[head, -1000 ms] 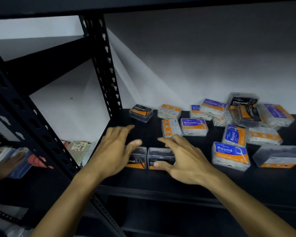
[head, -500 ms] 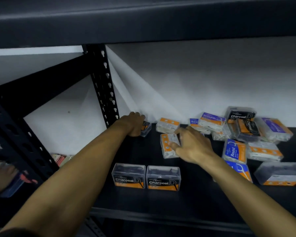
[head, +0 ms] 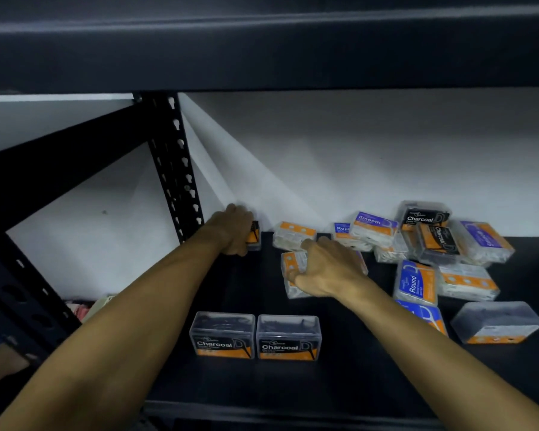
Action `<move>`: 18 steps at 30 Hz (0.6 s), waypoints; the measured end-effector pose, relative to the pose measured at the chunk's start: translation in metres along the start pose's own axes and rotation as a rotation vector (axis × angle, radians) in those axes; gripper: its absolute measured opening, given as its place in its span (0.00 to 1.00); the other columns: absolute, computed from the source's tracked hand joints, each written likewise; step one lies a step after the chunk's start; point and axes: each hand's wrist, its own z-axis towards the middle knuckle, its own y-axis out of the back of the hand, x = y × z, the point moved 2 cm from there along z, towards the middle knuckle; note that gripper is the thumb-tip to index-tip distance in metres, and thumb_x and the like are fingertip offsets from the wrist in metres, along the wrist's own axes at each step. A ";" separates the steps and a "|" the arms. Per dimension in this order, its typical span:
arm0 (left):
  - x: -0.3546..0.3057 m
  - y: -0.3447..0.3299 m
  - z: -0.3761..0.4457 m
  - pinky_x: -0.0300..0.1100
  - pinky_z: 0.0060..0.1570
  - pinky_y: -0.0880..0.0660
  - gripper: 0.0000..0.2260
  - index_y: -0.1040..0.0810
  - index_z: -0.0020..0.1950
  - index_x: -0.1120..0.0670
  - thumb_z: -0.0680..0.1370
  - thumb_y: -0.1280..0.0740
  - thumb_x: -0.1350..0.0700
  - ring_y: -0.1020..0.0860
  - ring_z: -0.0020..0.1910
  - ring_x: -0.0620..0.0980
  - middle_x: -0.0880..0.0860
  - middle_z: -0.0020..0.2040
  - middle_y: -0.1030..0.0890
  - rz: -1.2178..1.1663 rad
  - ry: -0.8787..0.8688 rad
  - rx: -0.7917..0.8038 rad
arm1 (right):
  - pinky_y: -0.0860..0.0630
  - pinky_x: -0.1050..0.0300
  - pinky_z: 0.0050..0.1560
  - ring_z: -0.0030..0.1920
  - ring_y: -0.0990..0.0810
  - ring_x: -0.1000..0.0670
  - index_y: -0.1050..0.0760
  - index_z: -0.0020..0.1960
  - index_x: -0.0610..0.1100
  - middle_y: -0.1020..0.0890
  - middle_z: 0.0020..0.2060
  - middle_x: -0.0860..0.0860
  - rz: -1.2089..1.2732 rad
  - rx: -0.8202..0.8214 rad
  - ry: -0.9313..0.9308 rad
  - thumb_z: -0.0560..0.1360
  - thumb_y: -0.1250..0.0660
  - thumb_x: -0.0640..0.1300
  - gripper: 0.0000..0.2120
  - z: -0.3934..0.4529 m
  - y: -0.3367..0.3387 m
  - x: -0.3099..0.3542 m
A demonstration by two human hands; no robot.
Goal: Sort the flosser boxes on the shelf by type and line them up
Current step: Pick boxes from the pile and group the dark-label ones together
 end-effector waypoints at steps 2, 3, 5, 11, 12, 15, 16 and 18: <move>0.001 0.007 -0.009 0.51 0.56 0.30 0.36 0.35 0.69 0.58 0.67 0.25 0.47 0.34 0.64 0.57 0.58 0.66 0.33 -0.056 0.065 -0.104 | 0.29 0.47 0.56 0.62 0.28 0.40 0.33 0.68 0.46 0.28 0.64 0.44 -0.016 0.008 -0.002 0.70 0.38 0.67 0.34 0.004 -0.005 0.005; 0.000 0.012 -0.016 0.52 0.55 0.29 0.37 0.35 0.70 0.58 0.67 0.25 0.45 0.34 0.64 0.57 0.58 0.66 0.33 -0.073 0.098 -0.150 | 0.29 0.46 0.56 0.62 0.29 0.40 0.33 0.67 0.45 0.29 0.64 0.43 -0.027 0.015 -0.004 0.70 0.38 0.67 0.35 0.007 -0.008 0.008; -0.001 0.022 -0.030 0.51 0.51 0.29 0.37 0.32 0.68 0.57 0.65 0.26 0.41 0.34 0.63 0.57 0.57 0.63 0.31 -0.104 0.153 -0.247 | 0.29 0.46 0.56 0.62 0.29 0.40 0.32 0.66 0.44 0.29 0.64 0.42 -0.055 0.018 -0.011 0.70 0.38 0.68 0.35 0.011 -0.011 0.013; -0.008 0.043 -0.079 0.52 0.51 0.26 0.37 0.32 0.65 0.55 0.64 0.26 0.37 0.30 0.61 0.55 0.54 0.62 0.30 -0.302 0.239 -0.458 | 0.30 0.52 0.55 0.59 0.28 0.42 0.31 0.64 0.40 0.27 0.60 0.40 -0.167 -0.031 -0.050 0.70 0.33 0.63 0.34 0.016 -0.014 0.026; -0.009 0.046 -0.086 0.51 0.50 0.26 0.36 0.33 0.64 0.55 0.64 0.26 0.38 0.29 0.59 0.55 0.54 0.61 0.29 -0.344 0.243 -0.467 | 0.30 0.53 0.56 0.58 0.27 0.42 0.30 0.64 0.39 0.26 0.59 0.41 -0.188 -0.030 -0.057 0.70 0.33 0.62 0.32 0.015 -0.015 0.027; -0.012 0.050 -0.103 0.50 0.47 0.25 0.33 0.35 0.62 0.54 0.65 0.25 0.41 0.24 0.52 0.56 0.53 0.57 0.26 -0.438 0.250 -0.463 | 0.31 0.53 0.55 0.58 0.27 0.43 0.29 0.63 0.40 0.25 0.58 0.42 -0.236 -0.025 -0.064 0.70 0.31 0.57 0.29 0.016 -0.016 0.029; -0.013 0.051 -0.108 0.50 0.47 0.25 0.33 0.35 0.61 0.54 0.65 0.26 0.41 0.23 0.51 0.57 0.53 0.56 0.24 -0.461 0.255 -0.457 | 0.31 0.53 0.55 0.58 0.28 0.43 0.29 0.62 0.40 0.26 0.58 0.42 -0.226 -0.023 -0.065 0.70 0.31 0.57 0.28 0.016 -0.016 0.029; -0.014 0.051 -0.116 0.50 0.48 0.24 0.34 0.36 0.61 0.53 0.65 0.25 0.40 0.22 0.50 0.55 0.51 0.53 0.23 -0.500 0.275 -0.435 | 0.31 0.53 0.53 0.59 0.30 0.42 0.29 0.62 0.42 0.27 0.60 0.41 -0.118 -0.015 -0.077 0.69 0.30 0.58 0.28 0.017 -0.017 0.028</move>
